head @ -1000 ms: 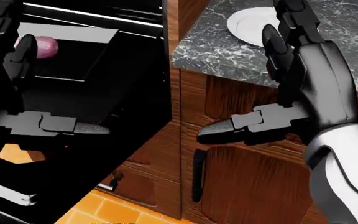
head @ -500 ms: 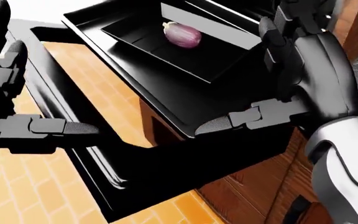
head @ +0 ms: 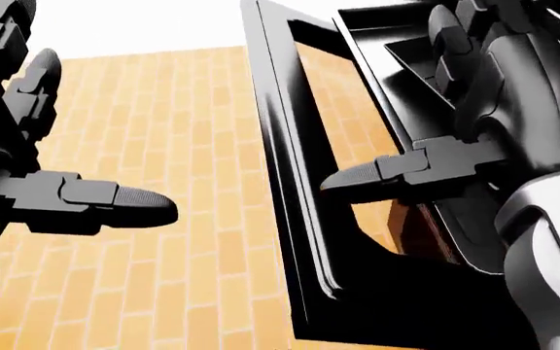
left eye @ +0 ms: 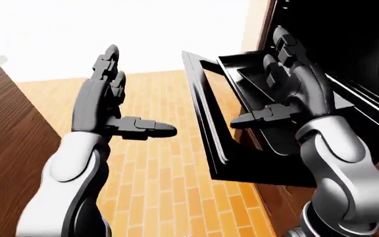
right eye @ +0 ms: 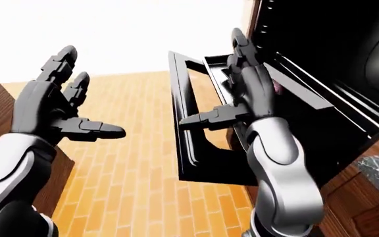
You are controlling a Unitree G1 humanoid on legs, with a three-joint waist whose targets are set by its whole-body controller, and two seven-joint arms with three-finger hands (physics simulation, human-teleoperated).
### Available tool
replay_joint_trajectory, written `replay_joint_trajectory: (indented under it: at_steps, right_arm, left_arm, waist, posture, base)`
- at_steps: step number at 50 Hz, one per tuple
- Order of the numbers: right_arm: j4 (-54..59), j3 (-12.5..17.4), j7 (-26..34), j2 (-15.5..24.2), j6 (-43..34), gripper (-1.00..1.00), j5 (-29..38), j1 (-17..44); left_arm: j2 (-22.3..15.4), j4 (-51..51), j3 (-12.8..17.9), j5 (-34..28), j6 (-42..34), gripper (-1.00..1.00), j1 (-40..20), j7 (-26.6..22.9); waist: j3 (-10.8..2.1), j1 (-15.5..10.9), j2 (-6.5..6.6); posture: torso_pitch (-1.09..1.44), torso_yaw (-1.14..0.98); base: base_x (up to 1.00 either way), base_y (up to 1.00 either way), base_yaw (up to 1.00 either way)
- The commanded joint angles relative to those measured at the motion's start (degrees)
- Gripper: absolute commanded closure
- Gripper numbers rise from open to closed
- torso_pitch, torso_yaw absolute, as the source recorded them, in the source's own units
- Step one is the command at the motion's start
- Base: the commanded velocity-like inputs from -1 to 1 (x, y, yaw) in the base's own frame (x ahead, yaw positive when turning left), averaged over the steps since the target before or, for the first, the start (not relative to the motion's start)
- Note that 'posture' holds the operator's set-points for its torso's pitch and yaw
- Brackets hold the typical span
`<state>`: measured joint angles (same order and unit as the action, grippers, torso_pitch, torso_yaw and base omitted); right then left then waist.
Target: Pick the eggplant from the oven and place it on the plate on the counter.
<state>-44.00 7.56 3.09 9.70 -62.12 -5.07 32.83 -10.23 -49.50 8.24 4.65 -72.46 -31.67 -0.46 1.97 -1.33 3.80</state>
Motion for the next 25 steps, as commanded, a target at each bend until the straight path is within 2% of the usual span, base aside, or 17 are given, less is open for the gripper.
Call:
replay_joint_trajectory:
  at_steps: [1, 2, 3, 4, 6, 10, 14, 15, 18, 19, 20, 21, 22, 25]
  right_arm:
    - [-1.99, 0.62, -0.10, 0.04, -0.31, -1.00, -1.70, 1.98]
    - [-2.58, 0.85, -0.44, 0.00, -1.55, -1.00, -2.40, 2.49]
    - [-2.77, 0.85, -0.55, 0.02, -1.81, -1.00, -3.07, 2.58]
    - [-2.78, 0.75, -0.75, 0.24, -2.12, -1.00, -3.42, 2.70]
    - [-2.75, 1.06, -1.17, 0.44, -3.07, -1.00, -4.32, 2.98]
    - [-2.37, 0.49, -1.85, 0.84, -2.81, -1.00, -4.76, 3.16]
    - [-1.97, 0.56, -2.54, 0.91, -2.58, -1.00, -5.30, 4.66]
    - [-1.97, 0.42, -2.88, 0.72, -2.51, -1.00, -5.51, 5.00]
    - [-1.45, 0.49, -3.27, 0.85, -2.14, -1.00, -5.80, 5.33]
    - [-1.68, 0.39, -3.45, 0.96, -2.44, -1.00, -5.95, 5.42]
    - [-1.50, 0.73, -3.58, 1.05, -2.35, -1.00, -6.17, 5.72]
    - [-1.34, 1.11, -3.65, 1.17, -2.29, -1.00, -6.53, 5.97]
    - [-1.33, 1.44, -3.90, 1.23, -2.41, -1.00, -6.92, 6.20]
    - [-1.06, 1.56, -4.57, 1.67, -2.24, -1.00, -7.65, 6.50]
  left_arm:
    - [-0.38, -1.54, 0.69, -0.21, 0.63, -1.00, -1.73, 0.32]
    - [-0.47, -1.99, 0.73, -0.10, -0.09, -1.00, -2.07, 0.38]
    - [-0.55, -1.96, 0.69, -0.07, -0.08, -1.00, -2.13, 0.41]
    - [-0.57, -1.93, 0.60, -0.05, -0.18, -1.00, -2.31, 0.48]
    - [-0.44, -1.79, 0.25, -0.10, 0.33, -1.00, -1.93, 0.62]
    - [-0.50, -1.52, 0.43, -0.05, 0.61, -1.00, -1.79, 0.47]
    - [-0.91, -1.04, 0.61, 0.01, 0.30, -1.00, -2.67, 0.32]
    - [-0.97, -0.90, 0.44, -0.05, 0.52, -1.00, -2.55, 0.33]
    - [-1.04, -0.67, 0.38, -0.13, 0.31, -1.00, -3.04, 0.35]
    - [-1.05, -0.78, 0.17, -0.15, -0.19, -1.00, -3.51, 0.44]
    - [-1.20, -0.92, 0.27, -0.11, -1.08, -1.00, -4.44, 0.42]
    - [-1.45, -0.87, 0.40, -0.09, -1.87, -1.00, -5.47, 0.39]
    - [-1.65, -0.69, 0.42, -0.11, -2.34, -1.00, -6.25, 0.39]
    - [-1.95, -0.63, 0.05, -0.19, -3.52, -1.00, -7.94, 0.46]
  waist:
    - [-1.38, 0.04, 0.41]
    - [0.03, 1.34, -0.04]
    - [-1.11, 0.62, -0.55]
    - [-1.31, 0.61, 0.04]
    - [-0.97, 0.56, 0.75]
    - [0.06, 0.50, -0.18]
    - [-0.37, -0.01, -0.93]
    - [-0.54, -0.28, -1.77]
    - [-0.19, -1.04, -6.35]
    - [-1.17, -1.06, -8.82]
    - [-1.46, -1.04, -9.02]
    - [0.17, -0.52, -7.94]
    - [0.45, -0.69, -8.00]
    - [0.28, 0.05, -5.92]
  posture:
    - [0.00, 0.00]
    - [0.00, 0.00]
    - [0.00, 0.00]
    - [0.00, 0.00]
    - [0.00, 0.00]
    - [0.00, 0.00]
    - [0.00, 0.00]
    - [0.00, 0.00]
    - [0.00, 0.00]
    - [0.00, 0.00]
    - [0.00, 0.00]
    - [0.00, 0.00]
    - [0.00, 0.00]
    - [0.00, 0.00]
  base:
    - [0.00, 0.00, 0.85]
    - [0.00, 0.00, 0.00]
    - [0.00, -0.34, 0.00]
    - [0.00, -0.59, 0.00]
    - [0.07, -0.83, 0.00]
    - [0.19, -0.87, 0.00]
    - [0.21, -0.69, 0.00]
    - [0.21, -0.29, 0.00]
    - [0.21, -0.26, 0.00]
    - [0.28, -0.26, 0.00]
    - [0.30, -0.25, 0.00]
    - [0.30, -0.27, 0.00]
    - [0.29, -0.31, 0.00]
    - [0.29, -0.32, 0.00]
